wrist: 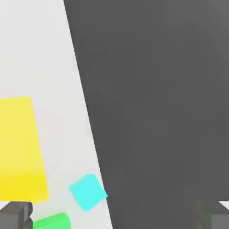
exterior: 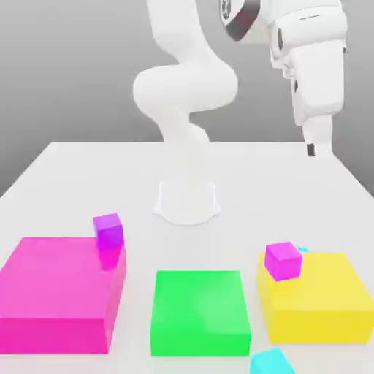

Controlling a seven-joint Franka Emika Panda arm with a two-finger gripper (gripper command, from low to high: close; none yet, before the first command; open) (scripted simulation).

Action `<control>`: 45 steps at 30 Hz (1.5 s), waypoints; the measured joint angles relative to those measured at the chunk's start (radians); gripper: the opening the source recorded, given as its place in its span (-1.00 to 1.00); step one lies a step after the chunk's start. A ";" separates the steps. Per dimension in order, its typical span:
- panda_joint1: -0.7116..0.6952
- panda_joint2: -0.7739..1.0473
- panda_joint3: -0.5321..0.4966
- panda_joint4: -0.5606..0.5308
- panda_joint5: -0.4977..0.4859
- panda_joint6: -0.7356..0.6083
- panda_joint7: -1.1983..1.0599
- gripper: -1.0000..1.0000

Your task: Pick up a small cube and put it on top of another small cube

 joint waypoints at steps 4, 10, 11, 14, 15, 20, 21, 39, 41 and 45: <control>0.076 0.061 -0.021 -0.049 -0.006 0.046 -0.170 0.00; 0.185 0.153 -0.046 -0.122 -0.003 0.117 -0.433 0.00; 0.201 0.168 -0.049 -0.135 -0.001 0.128 -0.478 0.00; 0.251 0.214 -0.054 -0.171 0.009 0.164 -0.615 0.00; 0.268 0.229 -0.056 -0.184 0.012 0.176 -0.661 0.00; 0.343 0.307 -0.053 -0.245 0.043 0.234 -0.901 0.00; 0.360 0.322 -0.051 -0.258 0.051 0.246 -0.950 0.00; 0.289 0.647 0.096 -0.238 0.199 0.507 -1.171 -1.00; 0.308 0.593 0.074 -0.248 0.185 0.462 -1.160 -1.00; 0.317 0.453 0.047 -0.274 0.119 0.349 -1.111 -1.00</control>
